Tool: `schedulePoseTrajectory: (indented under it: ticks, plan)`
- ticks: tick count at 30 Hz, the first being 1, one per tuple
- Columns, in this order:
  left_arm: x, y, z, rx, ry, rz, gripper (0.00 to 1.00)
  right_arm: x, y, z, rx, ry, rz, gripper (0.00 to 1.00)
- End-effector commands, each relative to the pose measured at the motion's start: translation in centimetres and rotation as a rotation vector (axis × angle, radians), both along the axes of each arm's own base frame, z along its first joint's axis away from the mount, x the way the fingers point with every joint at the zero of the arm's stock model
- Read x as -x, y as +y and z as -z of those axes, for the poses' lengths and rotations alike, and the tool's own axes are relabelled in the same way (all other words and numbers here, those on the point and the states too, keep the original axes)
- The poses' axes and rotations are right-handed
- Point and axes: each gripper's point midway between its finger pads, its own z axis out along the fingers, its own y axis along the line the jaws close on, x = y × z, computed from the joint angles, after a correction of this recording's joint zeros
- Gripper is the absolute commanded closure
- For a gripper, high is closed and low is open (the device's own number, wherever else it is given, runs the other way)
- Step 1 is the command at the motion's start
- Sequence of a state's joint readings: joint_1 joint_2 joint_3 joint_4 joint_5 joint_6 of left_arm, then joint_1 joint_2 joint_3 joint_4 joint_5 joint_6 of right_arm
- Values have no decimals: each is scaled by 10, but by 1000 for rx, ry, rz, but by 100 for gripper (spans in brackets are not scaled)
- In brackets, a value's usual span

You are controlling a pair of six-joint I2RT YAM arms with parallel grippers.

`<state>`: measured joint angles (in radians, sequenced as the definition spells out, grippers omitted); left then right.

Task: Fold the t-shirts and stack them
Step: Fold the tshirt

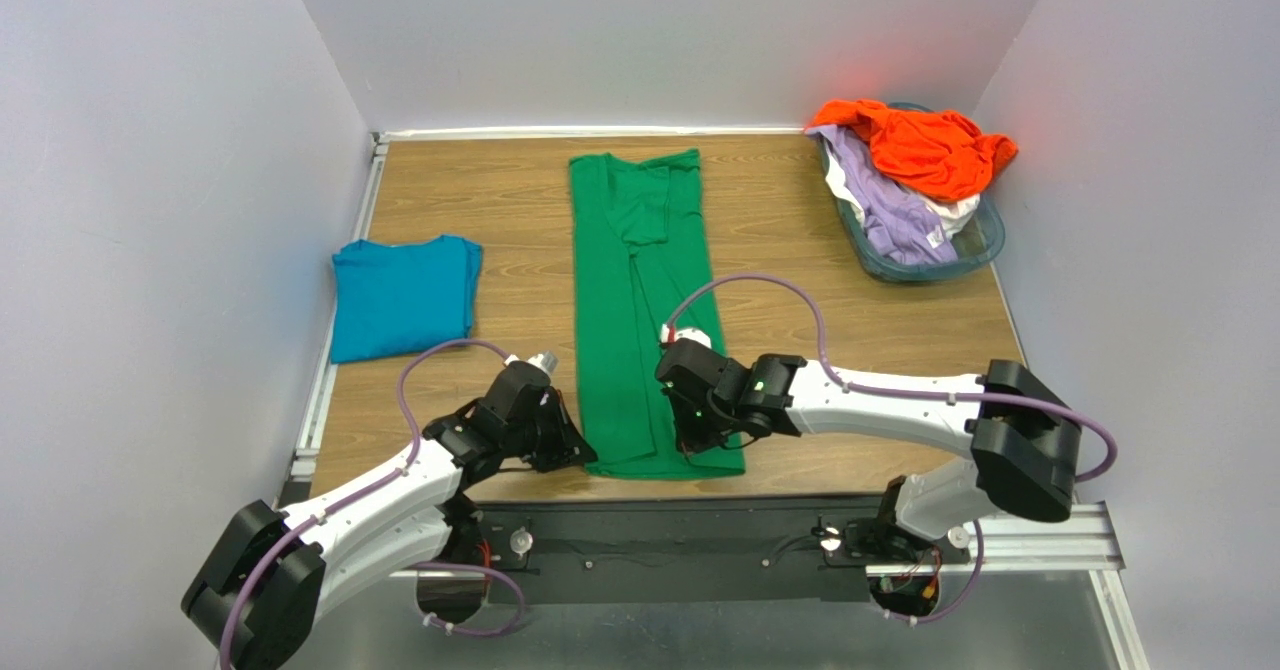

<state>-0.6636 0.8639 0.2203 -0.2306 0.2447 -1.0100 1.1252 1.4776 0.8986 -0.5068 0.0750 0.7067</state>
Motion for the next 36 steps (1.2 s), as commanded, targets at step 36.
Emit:
schedulePoseTrajectory:
  ticks: [36]
  plan:
    - [7, 5, -13, -24, 21, 7, 100, 10, 65, 11, -137, 74, -39, 93]
